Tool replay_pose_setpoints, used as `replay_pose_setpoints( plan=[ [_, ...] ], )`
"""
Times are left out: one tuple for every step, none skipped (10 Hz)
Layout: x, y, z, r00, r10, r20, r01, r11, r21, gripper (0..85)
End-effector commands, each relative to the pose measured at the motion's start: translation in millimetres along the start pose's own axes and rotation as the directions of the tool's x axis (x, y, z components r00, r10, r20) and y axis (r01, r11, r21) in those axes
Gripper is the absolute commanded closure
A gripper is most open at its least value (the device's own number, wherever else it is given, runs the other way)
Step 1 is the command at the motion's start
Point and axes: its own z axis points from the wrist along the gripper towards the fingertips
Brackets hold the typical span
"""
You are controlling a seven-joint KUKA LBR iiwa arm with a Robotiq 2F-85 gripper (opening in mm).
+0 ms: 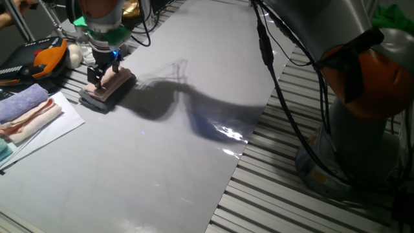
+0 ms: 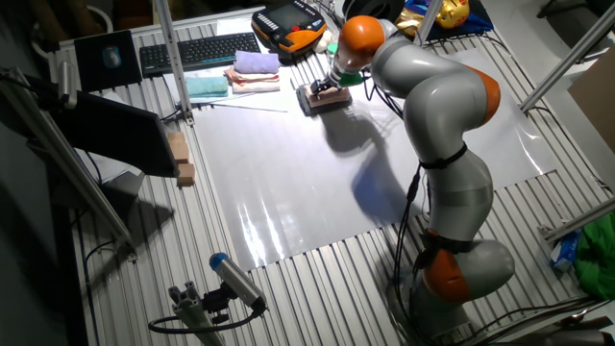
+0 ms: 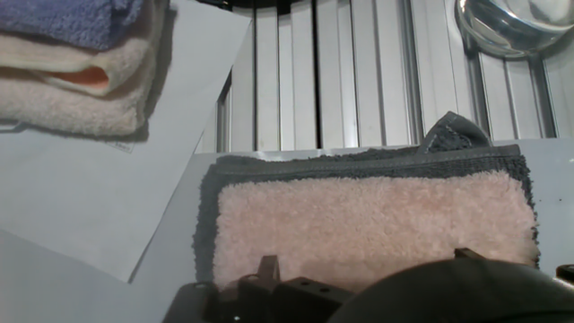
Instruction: Clean the table with a cloth
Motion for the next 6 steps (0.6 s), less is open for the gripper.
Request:
replay_pose_setpoints(
  plan=[
    [0.4, 0.4, 2.9, 1.0, 0.001, 0.0, -0.001, 1.0, -0.002, 0.0],
    [1.9, 0.9, 8.5, 1.0, 0.002, 0.006, -0.002, 1.0, -0.005, 0.0],
    [3.7, 1.2, 14.5, 1.0, 0.003, 0.014, -0.003, 1.0, -0.01, 0.0],
    [4.8, 1.3, 18.4, 1.0, 0.004, 0.017, -0.004, 1.0, -0.013, 0.0],
    [5.2, 1.4, 20.0, 1.0, 0.003, 0.017, -0.003, 1.0, -0.014, 0.0],
    [5.2, 1.5, 20.6, 1.0, 0.004, 0.015, -0.004, 1.0, -0.017, 0.0]
  ],
)
